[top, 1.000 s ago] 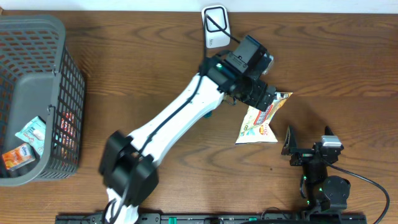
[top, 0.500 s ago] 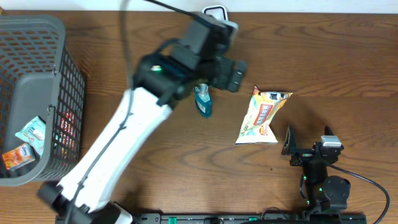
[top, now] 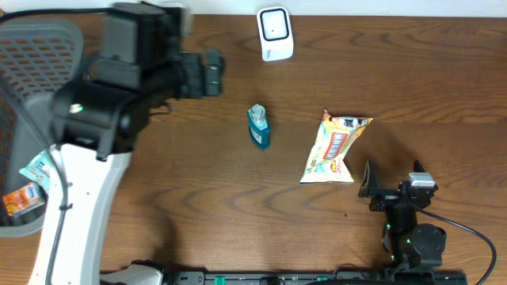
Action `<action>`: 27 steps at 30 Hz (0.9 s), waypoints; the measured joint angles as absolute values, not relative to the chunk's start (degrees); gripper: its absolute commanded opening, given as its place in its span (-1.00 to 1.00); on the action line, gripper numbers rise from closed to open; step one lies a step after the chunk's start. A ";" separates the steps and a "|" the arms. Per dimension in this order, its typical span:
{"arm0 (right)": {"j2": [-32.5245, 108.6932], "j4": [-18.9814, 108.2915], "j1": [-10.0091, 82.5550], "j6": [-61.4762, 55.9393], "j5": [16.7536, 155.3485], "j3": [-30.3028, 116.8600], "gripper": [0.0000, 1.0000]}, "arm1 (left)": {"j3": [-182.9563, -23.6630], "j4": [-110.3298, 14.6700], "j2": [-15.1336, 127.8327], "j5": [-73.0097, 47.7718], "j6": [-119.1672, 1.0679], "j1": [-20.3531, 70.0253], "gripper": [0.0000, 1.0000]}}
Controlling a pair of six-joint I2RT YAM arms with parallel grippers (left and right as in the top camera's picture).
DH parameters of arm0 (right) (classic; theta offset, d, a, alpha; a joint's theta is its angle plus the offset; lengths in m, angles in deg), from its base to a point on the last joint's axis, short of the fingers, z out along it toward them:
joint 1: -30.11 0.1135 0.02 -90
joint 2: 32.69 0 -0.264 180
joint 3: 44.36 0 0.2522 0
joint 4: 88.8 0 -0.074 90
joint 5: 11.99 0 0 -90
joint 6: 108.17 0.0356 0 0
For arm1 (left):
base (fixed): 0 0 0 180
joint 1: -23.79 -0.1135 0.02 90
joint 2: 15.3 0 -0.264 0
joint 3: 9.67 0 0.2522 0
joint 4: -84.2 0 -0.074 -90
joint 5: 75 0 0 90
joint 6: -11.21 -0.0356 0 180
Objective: Scan the item barcode
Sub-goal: 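Release the yellow snack bag on the table right of the bottle, then reach the left gripper into the basket and grasp the green wipes pack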
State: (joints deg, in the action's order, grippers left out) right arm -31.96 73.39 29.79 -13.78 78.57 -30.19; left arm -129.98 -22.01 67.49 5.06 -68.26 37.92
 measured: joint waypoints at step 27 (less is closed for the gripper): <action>-31.96 73.39 29.79 -13.78 78.57 -30.19 0.99 | -128.49 -8.50 66.13 23.51 -39.19 -17.53 0.96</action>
